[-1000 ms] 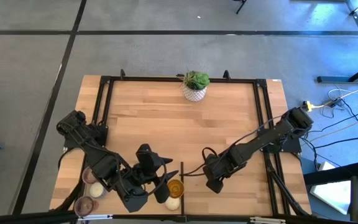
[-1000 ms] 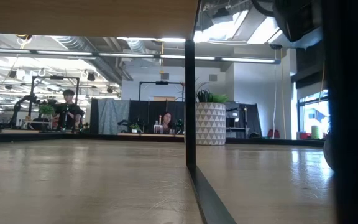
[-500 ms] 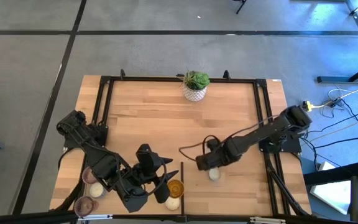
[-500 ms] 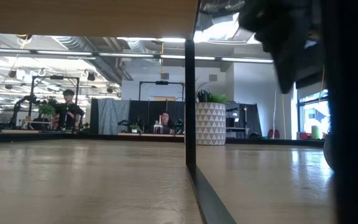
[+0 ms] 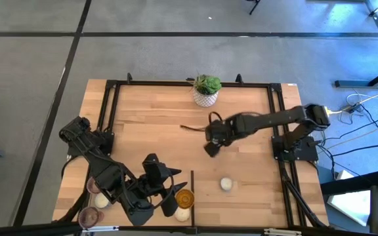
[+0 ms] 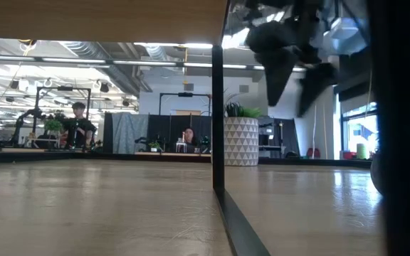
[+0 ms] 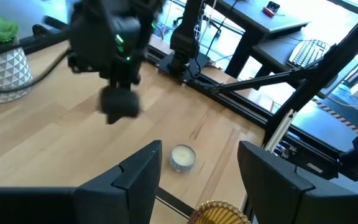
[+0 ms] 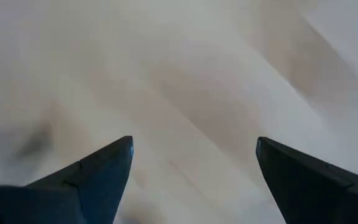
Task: Pick & Place candle stick holders
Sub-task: Put the blue scented candle on the shelf
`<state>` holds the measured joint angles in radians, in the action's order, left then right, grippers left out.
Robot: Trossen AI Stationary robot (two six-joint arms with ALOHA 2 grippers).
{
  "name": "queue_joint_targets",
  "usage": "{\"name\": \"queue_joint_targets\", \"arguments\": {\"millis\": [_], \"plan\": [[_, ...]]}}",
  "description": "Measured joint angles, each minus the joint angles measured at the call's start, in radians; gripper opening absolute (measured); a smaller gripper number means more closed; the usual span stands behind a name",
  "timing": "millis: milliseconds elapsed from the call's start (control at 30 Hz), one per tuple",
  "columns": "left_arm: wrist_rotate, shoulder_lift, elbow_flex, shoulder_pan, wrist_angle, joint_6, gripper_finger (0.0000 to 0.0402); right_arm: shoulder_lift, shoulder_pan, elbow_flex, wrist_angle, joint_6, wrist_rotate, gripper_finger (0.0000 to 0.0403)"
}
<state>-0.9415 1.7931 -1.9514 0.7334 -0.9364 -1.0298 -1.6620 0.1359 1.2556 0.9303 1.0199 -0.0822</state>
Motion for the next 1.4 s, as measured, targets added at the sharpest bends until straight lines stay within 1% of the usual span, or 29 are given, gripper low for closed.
{"name": "queue_joint_targets", "arguments": {"millis": [33, 67, 133, 167, 200, 233, 267, 300, 367, 600, 700, 800, 933, 1000, 1100, 1233, 1400], "plan": [[0.0, 0.0, 0.0, 0.0, 0.0, -0.001, 0.0207, 0.008, -0.016, 0.0, 0.002, -0.191, 0.047, 0.0344], [0.0, 0.0, 0.0, 0.0, 0.0, -0.006, 0.0207, 0.014, -0.025, 0.0, 0.019, -0.355, 0.118, 0.0344], [-0.001, 0.0, 0.0, 0.006, -0.001, -0.006, 0.0207, 0.023, -0.026, 0.0, 0.056, -0.658, 0.269, 0.0344], [-0.001, 0.0, 0.0, 0.007, -0.002, -0.006, 0.0207, 0.027, -0.023, 0.0, 0.091, -0.808, 0.321, 0.0344], [-0.002, 0.0, 0.0, 0.008, -0.003, -0.006, 0.0207, 0.029, -0.02, 0.0, 0.13, -0.929, 0.364, 0.0344], [-0.003, 0.0, 0.0, 0.011, -0.004, -0.006, 0.0207, 0.029, -0.014, 0.0, 0.169, -1.015, 0.397, 0.0344], [-0.004, 0.0, 0.0, 0.013, -0.006, -0.006, 0.0207, 0.029, -0.01, 0.0, 0.206, -1.066, 0.421, 0.0344], [-0.005, 0.0, 0.0, 0.014, -0.005, -0.006, 0.0207, 0.029, -0.005, -0.001, 0.229, -1.1, 0.437, 0.0344], [-0.009, 0.0, 0.0, 0.014, -0.006, -0.006, 0.0207, 0.029, 0.008, -0.001, 0.22, -1.113, 0.45, 0.0344], [-0.017, 0.0, 0.0, 0.013, -0.009, -0.006, 0.0207, 0.028, 0.035, -0.001, 0.129, -0.938, 0.452, 0.0344], [-0.025, 0.0, 0.0, 0.013, -0.01, -0.005, 0.0207, 0.028, 0.05, -0.001, 0.121, -0.935, 0.453, 0.0344], [-0.027, 0.0, 0.0, 0.013, -0.01, -0.005, 0.0207, 0.028, 0.082, -0.001, 0.156, -1.065, 0.452, 0.0344], [-0.027, 0.0, 0.0, 0.013, -0.01, -0.004, 0.0207, 0.027, 0.144, -0.001, 0.225, -1.37, 0.45, 0.0344], [-0.027, 0.0, 0.0, 0.013, -0.01, -0.004, 0.0207, 0.027, 0.171, -0.001, 0.21, -1.423, 0.446, 0.0344], [-0.027, 0.0, 0.0, 0.013, -0.01, -0.005, 0.0207, 0.027, 0.21, -0.001, 0.148, -1.391, 0.377, 0.0344], [-0.026, 0.0, 0.0, 0.017, -0.01, -0.012, 0.0207, 0.027, 0.277, -0.001, 0.111, -1.398, 0.226, 0.0344], [-0.025, 0.0, 0.0, 0.018, -0.01, -0.019, 0.0207, 0.027, 0.352, -0.001, 0.085, -1.47, 0.165, 0.0344]]}}
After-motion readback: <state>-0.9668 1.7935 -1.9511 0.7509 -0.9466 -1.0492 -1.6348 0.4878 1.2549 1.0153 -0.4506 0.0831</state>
